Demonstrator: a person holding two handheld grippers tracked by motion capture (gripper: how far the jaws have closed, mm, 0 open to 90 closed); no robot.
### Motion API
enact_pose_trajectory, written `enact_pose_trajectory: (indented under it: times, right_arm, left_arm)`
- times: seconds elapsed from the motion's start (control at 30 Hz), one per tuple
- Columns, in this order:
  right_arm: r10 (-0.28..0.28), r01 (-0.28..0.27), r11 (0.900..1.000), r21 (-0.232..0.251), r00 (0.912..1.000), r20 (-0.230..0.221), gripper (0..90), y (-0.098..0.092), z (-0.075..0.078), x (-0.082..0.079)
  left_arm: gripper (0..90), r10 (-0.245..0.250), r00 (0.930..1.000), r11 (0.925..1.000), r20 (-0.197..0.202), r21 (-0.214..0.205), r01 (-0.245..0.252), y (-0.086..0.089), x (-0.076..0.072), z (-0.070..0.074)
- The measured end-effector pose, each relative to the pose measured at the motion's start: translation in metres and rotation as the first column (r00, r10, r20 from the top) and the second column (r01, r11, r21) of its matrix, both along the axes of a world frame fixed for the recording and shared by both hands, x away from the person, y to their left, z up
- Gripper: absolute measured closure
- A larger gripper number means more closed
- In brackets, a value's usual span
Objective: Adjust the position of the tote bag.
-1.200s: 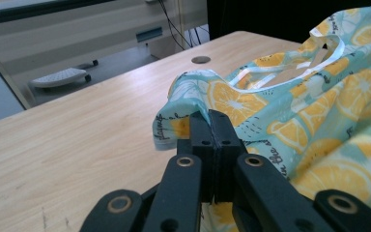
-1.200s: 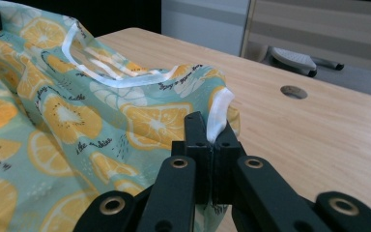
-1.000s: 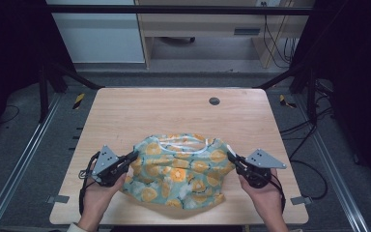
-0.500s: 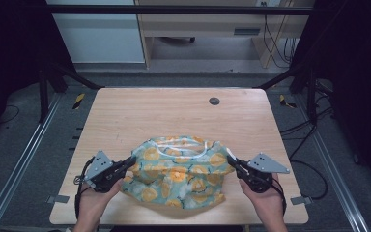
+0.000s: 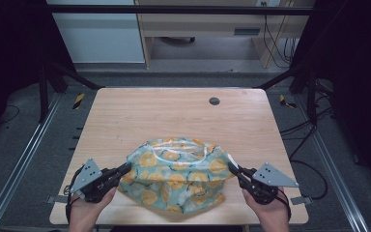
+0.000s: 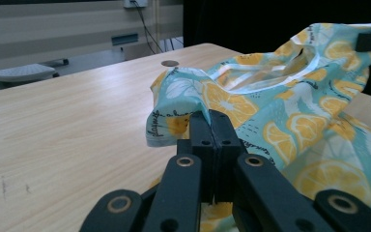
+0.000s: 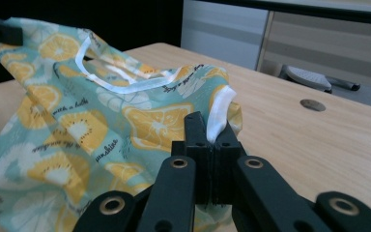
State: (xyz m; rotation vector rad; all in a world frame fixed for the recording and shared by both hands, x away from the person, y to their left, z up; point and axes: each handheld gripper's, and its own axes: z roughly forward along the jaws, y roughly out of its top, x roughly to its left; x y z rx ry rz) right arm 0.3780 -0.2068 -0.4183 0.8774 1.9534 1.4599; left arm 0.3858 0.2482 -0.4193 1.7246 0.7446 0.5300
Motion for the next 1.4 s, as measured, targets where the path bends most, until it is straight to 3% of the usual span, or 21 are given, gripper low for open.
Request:
enact_pose_trajectory:
  times: [0.1, 0.37, 0.5, 0.53, 0.57, 0.7, 0.83, 0.87, 0.93, 0.97, 1.0, 1.07, 1.1, 1.13, 1.17, 1.2, 1.23, 1.4]
  right_arm:
    - [0.023, -0.023, 0.9997, -0.010, 0.9996, -0.017, 88.4, 0.000, -0.005, -0.007]
    - [0.055, -0.055, 0.9984, -0.014, 0.9985, 0.002, 88.4, 0.003, -0.004, -0.014]
    - [0.064, -0.064, 0.9973, -0.035, 0.9979, -0.008, 88.4, 0.001, -0.007, -0.019]
    - [0.070, -0.071, 0.9964, -0.046, 0.9972, -0.026, 88.5, -0.001, -0.011, -0.021]
    - [0.077, -0.079, 0.9957, -0.050, 0.9966, -0.030, 88.4, -0.002, -0.012, -0.023]
    - [0.094, -0.095, 0.9950, -0.029, 0.9951, -0.030, 88.4, -0.004, -0.012, -0.027]
    - [0.110, -0.110, 0.9934, 0.032, 0.9939, -0.003, 88.4, -0.008, -0.008, -0.032]
    - [0.121, -0.121, 0.9919, 0.039, 0.9927, 0.010, 88.4, -0.008, -0.006, -0.034]
    - [0.134, -0.134, 0.9899, 0.045, 0.9909, 0.018, 88.4, -0.009, -0.005, -0.035]
    - [0.160, -0.161, 0.9867, 0.025, 0.9870, 0.012, 88.4, -0.010, -0.006, -0.037]
    - [0.160, -0.161, 0.9867, 0.025, 0.9870, 0.012, 88.4, -0.010, -0.006, -0.037]
    - [0.182, -0.183, 0.9830, -0.022, 0.9830, -0.024, 88.4, -0.010, -0.011, -0.036]
    - [0.193, -0.199, 0.9777, -0.068, 0.9779, -0.080, 88.4, -0.009, -0.017, -0.035]
    - [0.193, -0.199, 0.9777, -0.068, 0.9779, -0.080, 88.4, -0.009, -0.017, -0.035]
    - [0.194, -0.203, 0.9754, -0.086, 0.9756, -0.103, 88.4, -0.009, -0.021, -0.033]
    - [0.200, -0.219, 0.9686, -0.118, 0.9679, -0.151, 88.4, -0.007, -0.027, -0.030]
    - [0.200, -0.219, 0.9686, -0.118, 0.9679, -0.151, 88.4, -0.007, -0.027, -0.030]
    - [0.175, -0.224, 0.9510, -0.213, 0.9581, -0.226, 88.1, 0.002, -0.040, -0.021]
  left_arm:
    - [90.0, -0.030, 0.9995, 0.9994, -0.012, 0.018, 0.030, 0.005, -0.013, -0.005]
    - [90.0, -0.058, 0.9977, 0.9983, -0.036, 0.007, 0.058, 0.013, -0.017, -0.009]
    - [90.0, -0.095, 0.9929, 0.9934, -0.072, 0.056, 0.099, 0.010, -0.018, -0.016]
    - [90.0, -0.102, 0.9919, 0.9912, -0.076, 0.077, 0.107, 0.009, -0.019, -0.017]
    - [90.0, -0.120, 0.9894, 0.9844, -0.082, 0.119, 0.129, 0.007, -0.021, -0.019]
    - [90.0, -0.133, 0.9878, 0.9846, -0.082, 0.104, 0.141, 0.009, -0.023, -0.020]
    - [90.0, -0.138, 0.9877, 0.9890, -0.073, 0.043, 0.142, 0.014, -0.026, -0.017]
    - [90.0, -0.142, 0.9876, 0.9897, -0.067, 0.008, 0.143, 0.018, -0.029, -0.015]
    - [90.0, -0.149, 0.9868, 0.9888, -0.064, 0.003, 0.149, 0.020, -0.030, -0.014]
    - [90.0, -0.156, 0.9854, 0.9875, -0.067, 0.008, 0.157, 0.020, -0.030, -0.015]
    - [90.0, -0.163, 0.9836, 0.9859, -0.077, 0.024, 0.165, 0.019, -0.031, -0.016]
    - [90.0, -0.174, 0.9780, 0.9806, -0.114, 0.071, 0.183, 0.015, -0.029, -0.022]
    - [90.0, -0.180, 0.9700, 0.9685, -0.164, 0.144, 0.204, 0.009, -0.025, -0.030]
    - [90.0, -0.180, 0.9700, 0.9685, -0.164, 0.144, 0.204, 0.009, -0.025, -0.030]
    - [90.0, -0.174, 0.9677, 0.9613, -0.182, 0.181, 0.207, 0.006, -0.023, -0.034]
    - [90.0, -0.170, 0.9643, 0.9546, -0.203, 0.209, 0.213, 0.003, -0.021, -0.037]
    - [90.0, -0.169, 0.9614, 0.9480, -0.217, 0.231, 0.219, 0.001, -0.018, -0.040]
    - [89.7, -0.125, 0.9661, 0.9284, -0.226, 0.317, 0.195, -0.010, -0.004, -0.046]
